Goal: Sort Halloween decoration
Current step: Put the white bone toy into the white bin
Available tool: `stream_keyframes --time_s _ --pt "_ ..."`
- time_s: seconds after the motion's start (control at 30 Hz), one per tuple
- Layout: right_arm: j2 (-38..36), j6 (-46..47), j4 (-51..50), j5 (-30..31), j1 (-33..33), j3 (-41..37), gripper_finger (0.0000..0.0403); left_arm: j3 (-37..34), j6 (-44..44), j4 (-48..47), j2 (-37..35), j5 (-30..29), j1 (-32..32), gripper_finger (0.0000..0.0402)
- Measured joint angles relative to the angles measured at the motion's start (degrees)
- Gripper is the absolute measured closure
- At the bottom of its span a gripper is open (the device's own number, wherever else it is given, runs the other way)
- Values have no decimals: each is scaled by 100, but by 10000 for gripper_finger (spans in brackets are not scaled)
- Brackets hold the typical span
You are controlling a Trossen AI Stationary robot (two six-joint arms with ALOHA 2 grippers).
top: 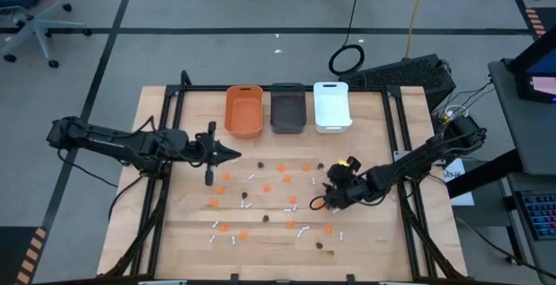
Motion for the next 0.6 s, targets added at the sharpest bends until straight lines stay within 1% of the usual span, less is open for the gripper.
stream_keyframes --time_s 0.03,0.1,0.17,0.37,0.5,0.6 --pt "2 -2 226 50 0 -148 122 0 22 12 29 -6 -20 401" --pt "4 -27 598 349 2 -353 108 0 128 54 96 -14 -78 402" --pt "4 -72 794 484 -11 -440 101 0 174 59 135 -12 -107 402" --pt "45 -198 826 762 -155 -479 102 0 259 63 173 -37 -154 402" --pt "235 -323 1065 900 -149 -479 102 0 263 149 172 -39 -154 401" --pt "438 -200 1100 935 -153 -479 103 0 281 190 171 -41 -154 401"
